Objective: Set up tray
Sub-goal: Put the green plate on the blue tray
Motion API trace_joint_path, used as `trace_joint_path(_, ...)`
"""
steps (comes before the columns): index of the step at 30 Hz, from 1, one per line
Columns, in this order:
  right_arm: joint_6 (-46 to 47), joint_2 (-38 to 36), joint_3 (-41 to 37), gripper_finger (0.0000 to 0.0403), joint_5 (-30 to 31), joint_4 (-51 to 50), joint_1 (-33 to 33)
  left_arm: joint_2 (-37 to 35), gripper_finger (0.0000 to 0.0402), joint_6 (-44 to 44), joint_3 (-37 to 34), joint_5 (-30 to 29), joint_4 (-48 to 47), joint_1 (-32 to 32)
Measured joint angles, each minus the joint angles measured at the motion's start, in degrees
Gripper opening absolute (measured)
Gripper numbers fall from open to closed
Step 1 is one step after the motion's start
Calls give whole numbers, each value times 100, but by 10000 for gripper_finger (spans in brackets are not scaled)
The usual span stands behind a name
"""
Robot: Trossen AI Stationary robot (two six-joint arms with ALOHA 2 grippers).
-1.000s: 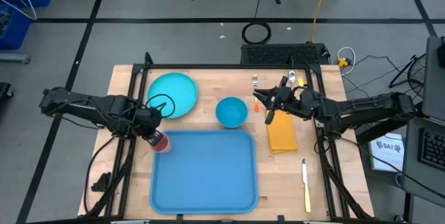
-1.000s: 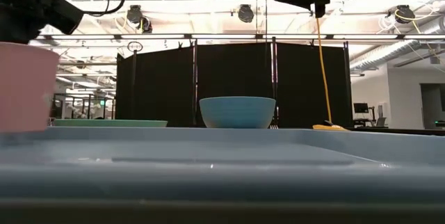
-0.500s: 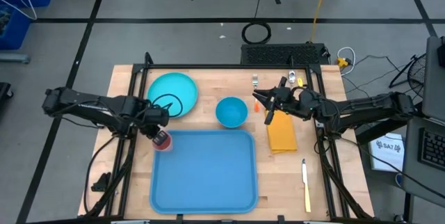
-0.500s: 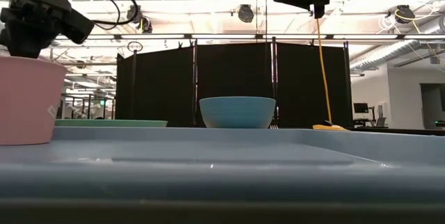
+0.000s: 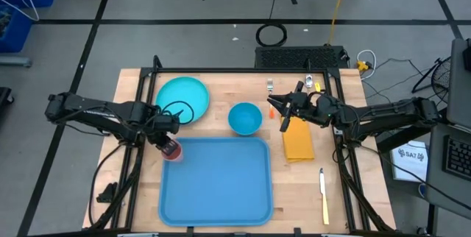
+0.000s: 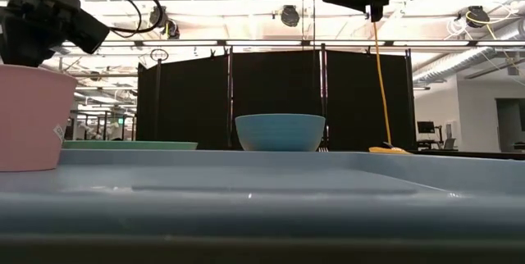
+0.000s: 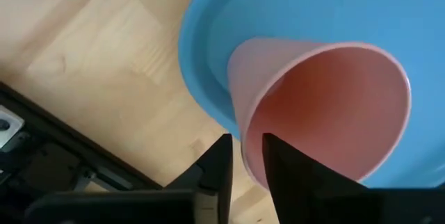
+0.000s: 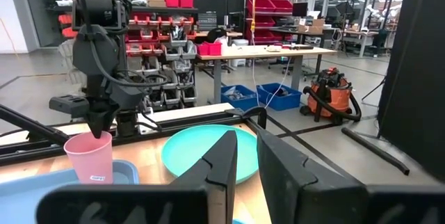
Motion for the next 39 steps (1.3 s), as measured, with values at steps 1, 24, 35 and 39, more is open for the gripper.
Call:
trace_joint_path(1, -2, 0, 1, 47, 0, 1, 0, -39, 87, 15, 0, 21, 2, 2)
trace_joint_path(24, -68, 0, 2, 47, -4, -21, 0, -912, 93, 755, 9, -1118, 66, 3425)
trace_joint_path(35, -57, 2, 2, 47, -33, -36, 9, 201, 39, 2499, 9, -779, 109, 6073)
trace_joint_path(39, -57, 2, 4, 47, -35, -36, 9, 537, 29, 2741, 9, -902, 114, 6482)
